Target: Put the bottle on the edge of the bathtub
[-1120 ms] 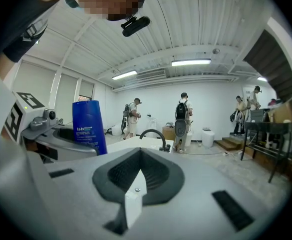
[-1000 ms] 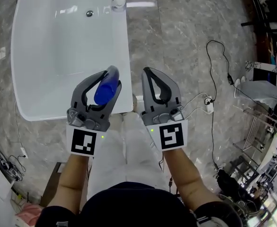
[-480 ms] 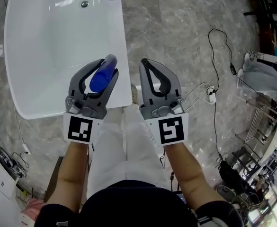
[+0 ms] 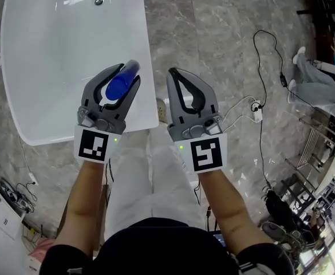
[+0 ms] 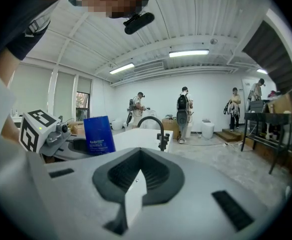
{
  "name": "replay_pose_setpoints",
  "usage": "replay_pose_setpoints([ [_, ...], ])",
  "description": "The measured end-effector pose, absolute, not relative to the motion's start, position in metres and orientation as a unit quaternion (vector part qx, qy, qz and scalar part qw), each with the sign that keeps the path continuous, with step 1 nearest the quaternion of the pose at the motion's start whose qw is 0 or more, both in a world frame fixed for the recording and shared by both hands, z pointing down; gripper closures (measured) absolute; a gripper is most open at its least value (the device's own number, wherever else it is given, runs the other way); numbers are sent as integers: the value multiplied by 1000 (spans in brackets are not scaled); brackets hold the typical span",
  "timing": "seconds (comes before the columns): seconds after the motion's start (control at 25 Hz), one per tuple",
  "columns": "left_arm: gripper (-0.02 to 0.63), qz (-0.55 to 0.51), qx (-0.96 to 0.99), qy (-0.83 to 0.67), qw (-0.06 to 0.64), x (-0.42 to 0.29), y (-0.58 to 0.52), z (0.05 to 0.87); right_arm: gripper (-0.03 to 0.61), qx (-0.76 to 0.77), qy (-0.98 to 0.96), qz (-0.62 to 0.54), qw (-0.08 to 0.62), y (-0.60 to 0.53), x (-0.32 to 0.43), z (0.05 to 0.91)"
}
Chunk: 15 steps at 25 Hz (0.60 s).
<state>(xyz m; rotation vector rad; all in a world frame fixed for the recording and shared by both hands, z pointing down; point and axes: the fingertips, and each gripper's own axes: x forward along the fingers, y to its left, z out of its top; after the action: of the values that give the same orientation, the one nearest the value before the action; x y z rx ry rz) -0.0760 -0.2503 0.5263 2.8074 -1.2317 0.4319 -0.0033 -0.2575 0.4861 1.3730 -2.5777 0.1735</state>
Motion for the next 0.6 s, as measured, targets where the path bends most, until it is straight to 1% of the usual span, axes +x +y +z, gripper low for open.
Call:
replay_pose_setpoints([
  [0.24,459,160,908,-387,2,-74,-262,541,577,465,-876,65,111,-267,-5,492],
  [0.6,459,164,911,-378,11,-69,-286,563,577,462,-876,74,117,-283,-7,501],
])
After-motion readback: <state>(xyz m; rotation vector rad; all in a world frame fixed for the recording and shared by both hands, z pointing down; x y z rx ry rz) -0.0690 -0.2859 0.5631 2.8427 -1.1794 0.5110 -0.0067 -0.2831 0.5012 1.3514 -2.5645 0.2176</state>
